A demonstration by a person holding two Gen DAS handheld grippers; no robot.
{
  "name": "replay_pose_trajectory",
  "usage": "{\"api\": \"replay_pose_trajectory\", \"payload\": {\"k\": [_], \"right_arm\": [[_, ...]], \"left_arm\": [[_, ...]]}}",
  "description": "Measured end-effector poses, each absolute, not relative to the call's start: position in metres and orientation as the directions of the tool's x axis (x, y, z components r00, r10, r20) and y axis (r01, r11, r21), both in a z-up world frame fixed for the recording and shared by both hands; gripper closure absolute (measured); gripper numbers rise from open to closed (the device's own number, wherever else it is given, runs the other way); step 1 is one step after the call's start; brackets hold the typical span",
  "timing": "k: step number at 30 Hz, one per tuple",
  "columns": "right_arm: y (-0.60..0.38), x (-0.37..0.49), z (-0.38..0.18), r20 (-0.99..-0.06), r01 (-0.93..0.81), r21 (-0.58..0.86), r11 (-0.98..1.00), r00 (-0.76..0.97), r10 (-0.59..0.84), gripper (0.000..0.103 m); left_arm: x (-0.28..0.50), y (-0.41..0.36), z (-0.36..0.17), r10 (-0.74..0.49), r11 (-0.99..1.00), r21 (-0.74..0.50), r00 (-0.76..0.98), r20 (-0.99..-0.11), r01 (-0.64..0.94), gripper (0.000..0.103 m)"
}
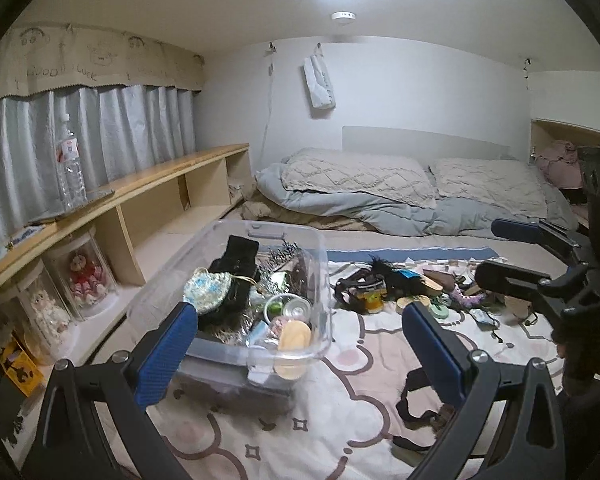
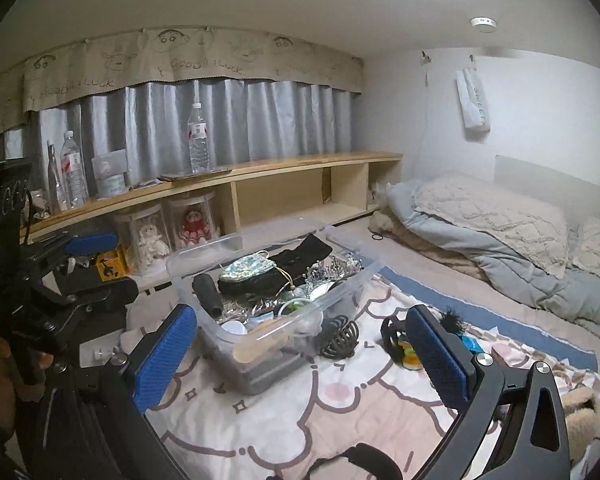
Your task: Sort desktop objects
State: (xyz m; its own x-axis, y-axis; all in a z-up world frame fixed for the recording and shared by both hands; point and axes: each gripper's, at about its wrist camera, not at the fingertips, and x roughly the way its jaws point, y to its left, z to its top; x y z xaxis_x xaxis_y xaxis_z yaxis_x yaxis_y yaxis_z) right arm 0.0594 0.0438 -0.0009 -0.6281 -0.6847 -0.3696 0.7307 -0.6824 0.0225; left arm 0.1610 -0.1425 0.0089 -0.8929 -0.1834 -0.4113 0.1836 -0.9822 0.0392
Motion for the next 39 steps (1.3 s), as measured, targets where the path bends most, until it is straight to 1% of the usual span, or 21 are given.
{"api": "replay_pose_trajectory", "payload": {"k": [5,9,12,19,39], "right_arm": [[0.043,0.061,-0.012,-0.381,0.723,0.016,-0.691,-0.634,-0.673,0.000],[0.045,0.060,-0.015,-0.384,0.719,0.023,-0.695,-0.636,-0.670,0.000],[0.047,0.059,-0.016,-0.374,0.717,0.032,-0.697,-0.638,-0.673,0.000],[0.047,0.054,-0.022,-0.401,0.712,0.040,-0.701,-0.631,-0.664,0.000],[0.041,0.058,-0.026,-0.419,0.737,0.038,-0.675,-0.601,-0.681,0.000]], "left_arm": [[0.164,-0.142,0.002,-0.209,-0.977,0.057,-0.894,-0.397,0.204,0.000],[0.165,-0.141,-0.001,-0.198,-0.980,0.057,-0.898,-0.392,0.191,0.000],[0.164,-0.143,-0.004,-0.185,-0.982,0.046,-0.898,-0.400,0.181,0.000],[0.160,-0.147,-0.011,-0.170,-0.985,0.033,-0.892,-0.419,0.172,0.000],[0.156,-0.145,-0.016,-0.185,-0.982,0.044,-0.883,-0.432,0.184,0.000]]}}
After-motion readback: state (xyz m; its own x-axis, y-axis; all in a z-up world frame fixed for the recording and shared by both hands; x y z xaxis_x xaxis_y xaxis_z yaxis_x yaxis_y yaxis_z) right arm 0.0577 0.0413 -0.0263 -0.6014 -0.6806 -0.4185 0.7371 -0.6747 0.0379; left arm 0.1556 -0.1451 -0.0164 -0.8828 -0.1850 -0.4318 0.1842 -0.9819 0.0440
